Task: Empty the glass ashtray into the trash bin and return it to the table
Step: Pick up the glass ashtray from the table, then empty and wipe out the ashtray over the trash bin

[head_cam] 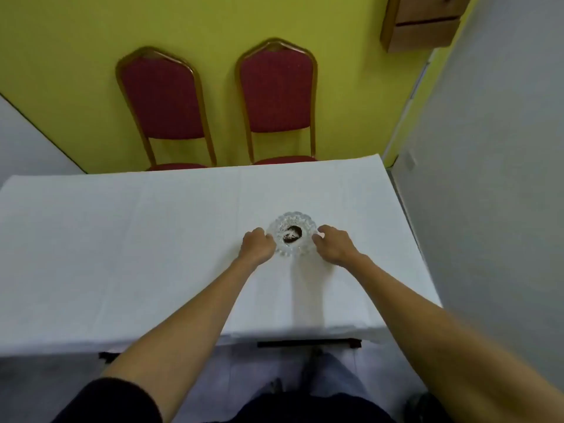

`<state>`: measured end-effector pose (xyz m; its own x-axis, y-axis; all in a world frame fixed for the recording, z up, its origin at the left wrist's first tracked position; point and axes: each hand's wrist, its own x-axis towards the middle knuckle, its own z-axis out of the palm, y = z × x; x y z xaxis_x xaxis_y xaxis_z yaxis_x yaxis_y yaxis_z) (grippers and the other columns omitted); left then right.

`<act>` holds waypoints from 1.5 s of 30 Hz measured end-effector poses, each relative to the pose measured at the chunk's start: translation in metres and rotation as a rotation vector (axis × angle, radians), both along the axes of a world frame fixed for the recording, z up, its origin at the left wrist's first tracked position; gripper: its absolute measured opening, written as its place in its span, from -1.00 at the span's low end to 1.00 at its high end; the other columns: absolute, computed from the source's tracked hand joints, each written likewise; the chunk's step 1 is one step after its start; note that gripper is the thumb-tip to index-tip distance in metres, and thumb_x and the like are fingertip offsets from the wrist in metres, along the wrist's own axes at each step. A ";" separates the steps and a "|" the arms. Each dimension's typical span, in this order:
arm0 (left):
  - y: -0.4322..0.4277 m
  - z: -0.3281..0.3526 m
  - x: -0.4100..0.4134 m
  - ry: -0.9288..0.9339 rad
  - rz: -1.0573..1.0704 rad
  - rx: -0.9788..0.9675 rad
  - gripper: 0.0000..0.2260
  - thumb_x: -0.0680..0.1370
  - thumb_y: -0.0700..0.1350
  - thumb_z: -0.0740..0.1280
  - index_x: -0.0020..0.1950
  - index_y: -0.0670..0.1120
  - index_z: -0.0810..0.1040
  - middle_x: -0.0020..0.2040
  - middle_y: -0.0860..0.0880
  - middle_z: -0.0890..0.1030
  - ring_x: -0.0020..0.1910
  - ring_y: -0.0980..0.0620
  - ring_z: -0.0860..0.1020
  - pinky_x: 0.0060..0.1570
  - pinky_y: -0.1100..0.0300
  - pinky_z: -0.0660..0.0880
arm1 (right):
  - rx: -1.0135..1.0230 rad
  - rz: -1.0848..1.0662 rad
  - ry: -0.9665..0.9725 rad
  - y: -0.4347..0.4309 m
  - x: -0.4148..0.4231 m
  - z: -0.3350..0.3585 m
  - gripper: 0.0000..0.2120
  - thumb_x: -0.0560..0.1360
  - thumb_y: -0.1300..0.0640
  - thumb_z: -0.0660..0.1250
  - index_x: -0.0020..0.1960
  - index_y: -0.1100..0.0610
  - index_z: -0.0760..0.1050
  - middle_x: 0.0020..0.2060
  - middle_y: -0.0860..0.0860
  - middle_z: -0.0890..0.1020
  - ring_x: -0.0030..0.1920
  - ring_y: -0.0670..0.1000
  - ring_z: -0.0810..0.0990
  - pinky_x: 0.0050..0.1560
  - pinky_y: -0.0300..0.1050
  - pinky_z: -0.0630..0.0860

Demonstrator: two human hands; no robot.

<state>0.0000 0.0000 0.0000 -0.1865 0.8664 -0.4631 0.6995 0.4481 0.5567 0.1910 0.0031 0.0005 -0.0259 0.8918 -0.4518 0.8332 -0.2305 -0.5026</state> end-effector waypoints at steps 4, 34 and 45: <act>0.009 -0.013 0.007 -0.041 0.096 -0.015 -0.68 0.62 -0.14 0.07 -0.24 -0.19 0.49 -0.14 -0.16 0.52 -0.24 -0.07 0.46 -0.31 0.12 0.43 | 0.034 -0.087 0.039 0.003 -0.007 -0.007 -0.62 0.64 0.00 0.12 0.26 0.30 0.38 0.24 0.26 0.52 0.19 0.28 0.53 0.11 0.08 0.46; -0.051 0.008 0.113 -0.171 -0.588 0.158 -0.62 0.70 0.04 0.00 0.07 -0.14 0.53 -0.16 -0.01 0.65 -0.04 -0.06 0.64 -0.10 0.11 0.44 | 0.382 -0.766 0.250 -0.155 0.051 0.004 -0.71 0.68 0.03 0.07 0.02 0.18 0.48 -0.22 0.06 0.60 -0.21 0.06 0.53 -0.19 -0.09 0.33; -0.157 0.022 0.221 -0.316 -1.089 0.123 -0.62 0.71 0.06 -0.01 0.05 -0.17 0.46 -0.06 -0.08 0.61 -0.11 -0.02 0.55 -0.21 0.18 0.43 | 0.542 -1.339 0.165 -0.301 0.096 0.005 -0.61 0.66 -0.03 0.08 -0.10 0.19 0.55 -0.23 0.05 0.63 -0.19 0.07 0.59 -0.11 0.01 0.50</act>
<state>0.2213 -0.1571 0.0219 0.8025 0.5388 -0.2562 0.5034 -0.3811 0.7754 0.2870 -0.2983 0.0058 0.9289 0.3459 -0.1323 0.0761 -0.5280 -0.8458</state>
